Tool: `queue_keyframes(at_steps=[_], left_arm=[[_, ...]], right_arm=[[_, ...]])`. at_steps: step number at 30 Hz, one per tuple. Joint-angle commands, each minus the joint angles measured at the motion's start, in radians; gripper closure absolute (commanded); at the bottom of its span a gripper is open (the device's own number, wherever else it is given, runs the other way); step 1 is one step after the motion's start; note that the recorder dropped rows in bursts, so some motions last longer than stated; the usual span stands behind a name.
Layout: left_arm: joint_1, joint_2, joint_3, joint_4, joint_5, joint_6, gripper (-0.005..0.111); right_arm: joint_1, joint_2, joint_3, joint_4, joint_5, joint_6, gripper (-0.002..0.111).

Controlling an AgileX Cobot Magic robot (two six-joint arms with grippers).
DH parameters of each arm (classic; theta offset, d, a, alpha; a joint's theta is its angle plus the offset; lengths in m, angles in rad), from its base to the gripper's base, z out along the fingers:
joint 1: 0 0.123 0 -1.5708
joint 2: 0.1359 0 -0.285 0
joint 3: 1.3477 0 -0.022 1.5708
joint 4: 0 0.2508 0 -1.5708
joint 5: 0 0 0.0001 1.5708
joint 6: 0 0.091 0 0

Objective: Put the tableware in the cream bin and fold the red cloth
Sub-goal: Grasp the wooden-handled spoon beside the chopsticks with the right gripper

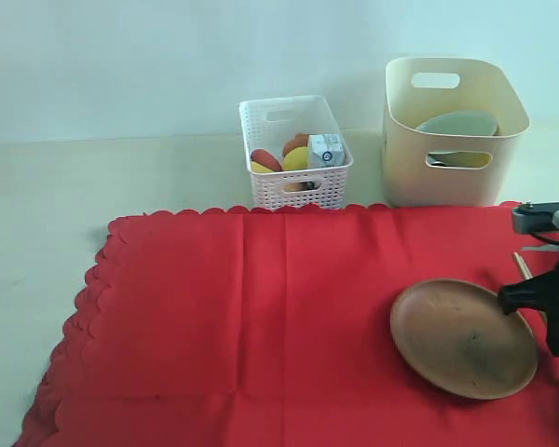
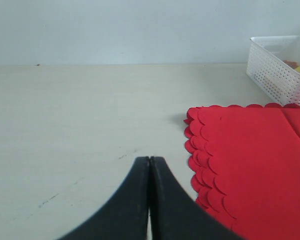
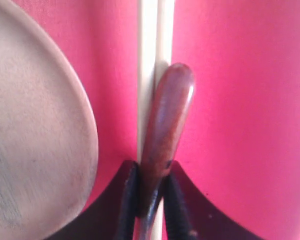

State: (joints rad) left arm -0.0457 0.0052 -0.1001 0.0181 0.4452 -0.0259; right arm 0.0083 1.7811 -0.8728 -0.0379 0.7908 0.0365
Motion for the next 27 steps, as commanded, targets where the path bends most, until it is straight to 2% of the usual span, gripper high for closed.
queue_keyframes(at_steps=[1, 8, 18, 27], left_arm=[[0.001, -0.005, 0.002, -0.004, -0.012, 0.001, 0.107], [0.001, -0.005, 0.002, -0.004, -0.012, 0.001, 0.107], [0.001, -0.005, 0.002, -0.004, -0.012, 0.001, 0.107], [0.001, -0.005, 0.002, -0.004, -0.012, 0.001, 0.107]], right_arm=[[-0.002, -0.021, -0.004, -0.008, 0.010, -0.008, 0.108], [-0.002, -0.036, -0.002, -0.008, 0.019, -0.037, 0.108], [-0.002, 0.024, -0.002, -0.002, -0.080, -0.037, 0.108], [-0.002, 0.044, -0.002, -0.002, -0.069, -0.037, 0.081]])
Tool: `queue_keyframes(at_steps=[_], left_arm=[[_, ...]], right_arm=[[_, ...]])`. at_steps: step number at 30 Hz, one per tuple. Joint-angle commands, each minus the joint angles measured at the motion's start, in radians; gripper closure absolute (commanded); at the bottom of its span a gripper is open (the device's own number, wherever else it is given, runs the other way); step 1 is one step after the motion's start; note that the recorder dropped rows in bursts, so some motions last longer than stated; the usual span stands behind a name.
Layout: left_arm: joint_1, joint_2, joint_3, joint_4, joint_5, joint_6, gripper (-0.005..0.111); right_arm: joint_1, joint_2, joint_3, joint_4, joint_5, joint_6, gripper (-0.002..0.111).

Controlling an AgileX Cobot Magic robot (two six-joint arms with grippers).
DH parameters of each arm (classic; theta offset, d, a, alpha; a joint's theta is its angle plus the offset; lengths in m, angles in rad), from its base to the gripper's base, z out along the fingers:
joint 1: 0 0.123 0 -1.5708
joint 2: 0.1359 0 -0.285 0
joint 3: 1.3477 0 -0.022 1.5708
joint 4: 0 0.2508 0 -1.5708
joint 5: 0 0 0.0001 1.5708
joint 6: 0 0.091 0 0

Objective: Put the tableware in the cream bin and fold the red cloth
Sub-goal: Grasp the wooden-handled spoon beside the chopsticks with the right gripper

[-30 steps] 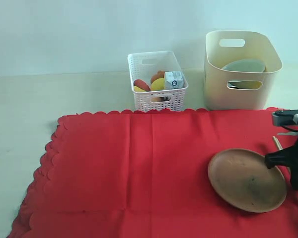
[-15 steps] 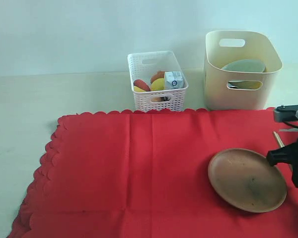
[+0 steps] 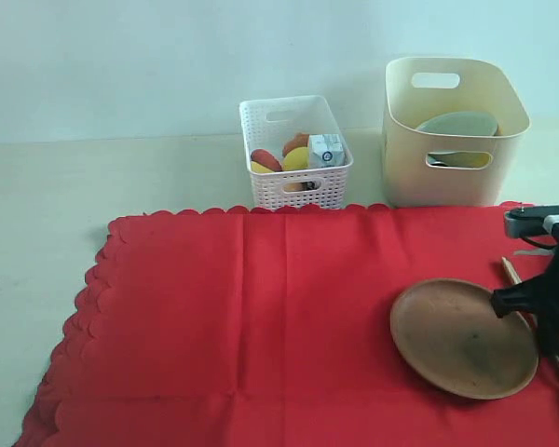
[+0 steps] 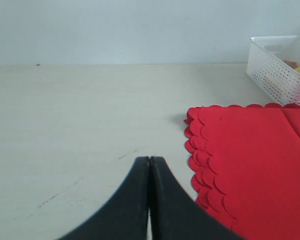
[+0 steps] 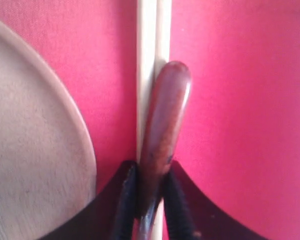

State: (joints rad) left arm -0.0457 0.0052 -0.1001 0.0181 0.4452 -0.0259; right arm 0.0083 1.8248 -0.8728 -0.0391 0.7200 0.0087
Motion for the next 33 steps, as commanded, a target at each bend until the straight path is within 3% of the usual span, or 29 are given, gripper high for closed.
queue_keyframes(at_steps=[1, 33], left_arm=[[0.001, -0.005, 0.002, -0.004, -0.012, 0.001, 0.107], [0.001, -0.005, 0.002, -0.004, -0.012, 0.001, 0.107]], right_arm=[[-0.002, -0.002, -0.002, -0.001, 0.009, -0.009, 0.079], [-0.002, -0.043, -0.002, 0.008, 0.083, -0.009, 0.079]])
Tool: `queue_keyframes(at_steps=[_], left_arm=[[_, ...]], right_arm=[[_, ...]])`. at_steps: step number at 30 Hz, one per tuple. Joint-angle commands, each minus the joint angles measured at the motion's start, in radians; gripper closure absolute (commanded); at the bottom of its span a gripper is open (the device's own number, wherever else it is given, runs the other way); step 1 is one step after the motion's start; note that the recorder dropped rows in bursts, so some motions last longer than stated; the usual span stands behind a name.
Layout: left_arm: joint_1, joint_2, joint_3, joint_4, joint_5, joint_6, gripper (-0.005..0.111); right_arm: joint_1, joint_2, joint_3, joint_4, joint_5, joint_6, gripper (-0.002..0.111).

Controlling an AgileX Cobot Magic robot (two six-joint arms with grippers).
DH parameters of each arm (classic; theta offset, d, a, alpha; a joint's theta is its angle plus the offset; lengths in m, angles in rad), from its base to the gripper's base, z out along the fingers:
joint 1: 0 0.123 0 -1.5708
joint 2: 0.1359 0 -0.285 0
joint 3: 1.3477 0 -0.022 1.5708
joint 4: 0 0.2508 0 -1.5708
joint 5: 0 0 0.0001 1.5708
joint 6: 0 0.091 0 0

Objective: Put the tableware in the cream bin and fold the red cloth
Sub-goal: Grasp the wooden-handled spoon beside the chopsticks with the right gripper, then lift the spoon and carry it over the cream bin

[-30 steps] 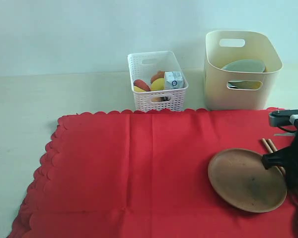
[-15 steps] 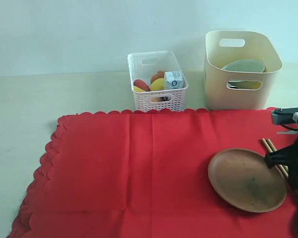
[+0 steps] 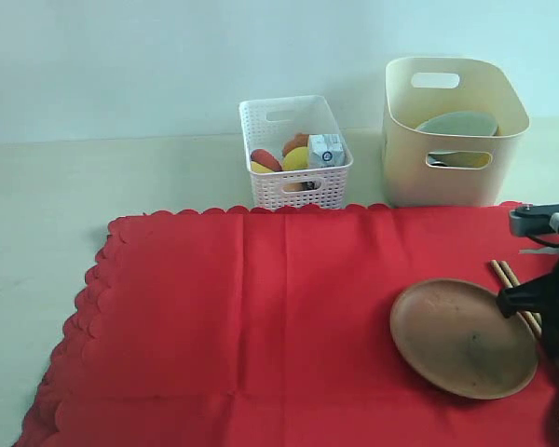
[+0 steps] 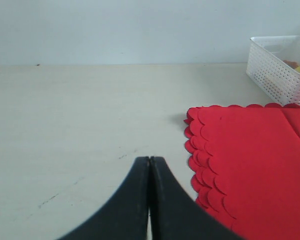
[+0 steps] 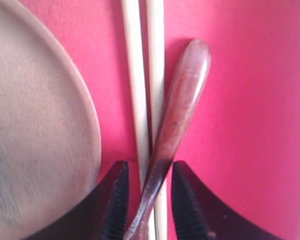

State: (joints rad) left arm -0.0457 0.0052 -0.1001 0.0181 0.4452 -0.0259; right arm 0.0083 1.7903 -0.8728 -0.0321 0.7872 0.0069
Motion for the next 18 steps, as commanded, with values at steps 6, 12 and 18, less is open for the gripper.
queue_keyframes(at_steps=[6, 12, 18], left_arm=[[0.001, -0.005, 0.002, -0.004, -0.012, 0.001, 0.107], [0.001, -0.005, 0.002, -0.004, -0.012, 0.001, 0.107], [0.001, -0.005, 0.002, -0.004, -0.012, 0.001, 0.107]], right_arm=[[-0.002, -0.009, -0.002, 0.001, 0.018, -0.007, 0.079], [-0.002, -0.007, -0.002, 0.001, 0.033, -0.007, 0.079], [-0.002, 0.045, -0.004, -0.003, 0.051, -0.007, 0.086]])
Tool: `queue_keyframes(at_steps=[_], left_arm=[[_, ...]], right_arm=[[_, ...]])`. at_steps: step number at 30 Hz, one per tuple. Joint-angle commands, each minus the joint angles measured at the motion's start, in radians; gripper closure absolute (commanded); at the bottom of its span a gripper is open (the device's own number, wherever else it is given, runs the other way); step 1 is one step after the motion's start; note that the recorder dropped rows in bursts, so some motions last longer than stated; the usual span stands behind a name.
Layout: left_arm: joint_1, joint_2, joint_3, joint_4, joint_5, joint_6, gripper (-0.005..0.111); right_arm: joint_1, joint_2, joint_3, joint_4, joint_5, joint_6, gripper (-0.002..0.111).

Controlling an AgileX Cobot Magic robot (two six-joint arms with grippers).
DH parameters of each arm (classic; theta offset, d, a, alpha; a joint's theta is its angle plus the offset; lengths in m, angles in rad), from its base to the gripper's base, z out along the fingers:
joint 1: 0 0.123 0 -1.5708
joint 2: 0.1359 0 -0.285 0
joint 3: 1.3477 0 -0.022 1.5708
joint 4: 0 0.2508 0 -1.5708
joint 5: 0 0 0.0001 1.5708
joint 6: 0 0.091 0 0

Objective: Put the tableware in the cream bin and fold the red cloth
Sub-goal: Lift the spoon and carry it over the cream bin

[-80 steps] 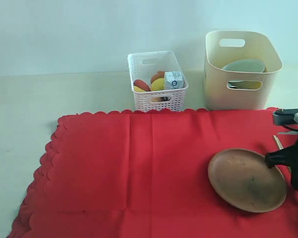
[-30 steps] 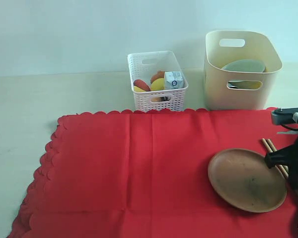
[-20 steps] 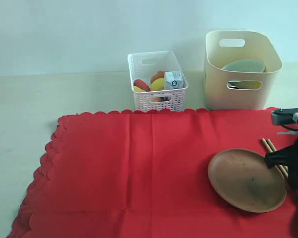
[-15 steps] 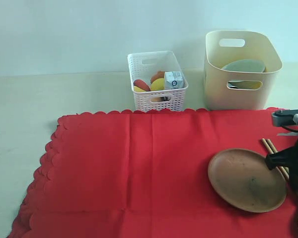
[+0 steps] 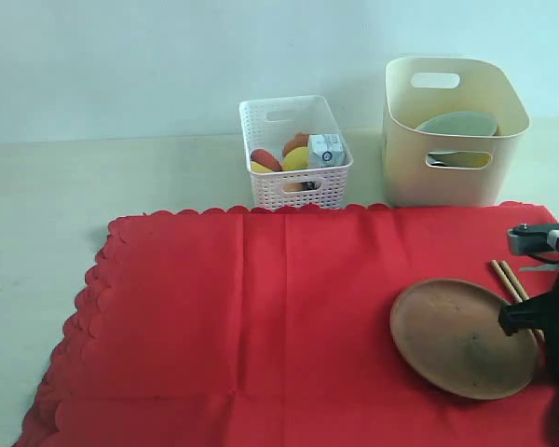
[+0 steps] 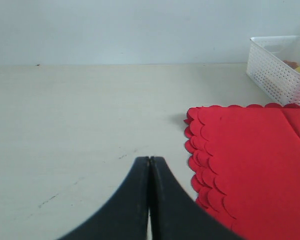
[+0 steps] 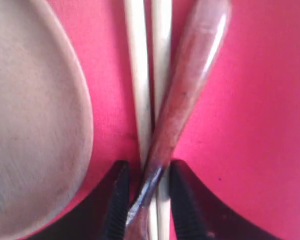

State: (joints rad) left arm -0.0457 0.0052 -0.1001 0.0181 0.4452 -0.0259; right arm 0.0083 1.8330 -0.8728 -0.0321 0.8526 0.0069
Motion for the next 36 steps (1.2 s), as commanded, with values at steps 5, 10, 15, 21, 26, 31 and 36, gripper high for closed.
queue_keyframes(at_steps=[5, 10, 15, 21, 26, 31, 36], left_arm=[[0.001, -0.005, 0.002, -0.004, -0.012, 0.001, 0.107], [0.001, -0.005, 0.002, -0.004, -0.012, 0.001, 0.107], [0.001, -0.005, 0.002, -0.004, -0.012, 0.001, 0.107], [0.001, -0.005, 0.002, -0.004, -0.012, 0.001, 0.107], [0.001, -0.005, 0.002, -0.004, -0.012, 0.001, 0.107], [0.001, -0.005, 0.002, -0.004, -0.012, 0.001, 0.107], [0.001, -0.005, 0.002, -0.004, -0.012, 0.001, 0.107]], right_arm=[[-0.002, -0.058, -0.004, -0.025, 0.005, -0.007, 0.108], [-0.002, -0.098, -0.004, -0.030, 0.016, -0.007, 0.108], [-0.002, -0.128, -0.004, -0.030, 0.006, -0.007, 0.108], [-0.002, -0.225, -0.004, -0.030, -0.076, -0.007, 0.108], [-0.002, -0.310, -0.038, 0.077, -0.114, -0.093, 0.108], [-0.002, -0.344, -0.127, 0.355, -0.117, -0.310, 0.108], [-0.002, -0.342, -0.216, 0.563, -0.148, -0.476, 0.108]])
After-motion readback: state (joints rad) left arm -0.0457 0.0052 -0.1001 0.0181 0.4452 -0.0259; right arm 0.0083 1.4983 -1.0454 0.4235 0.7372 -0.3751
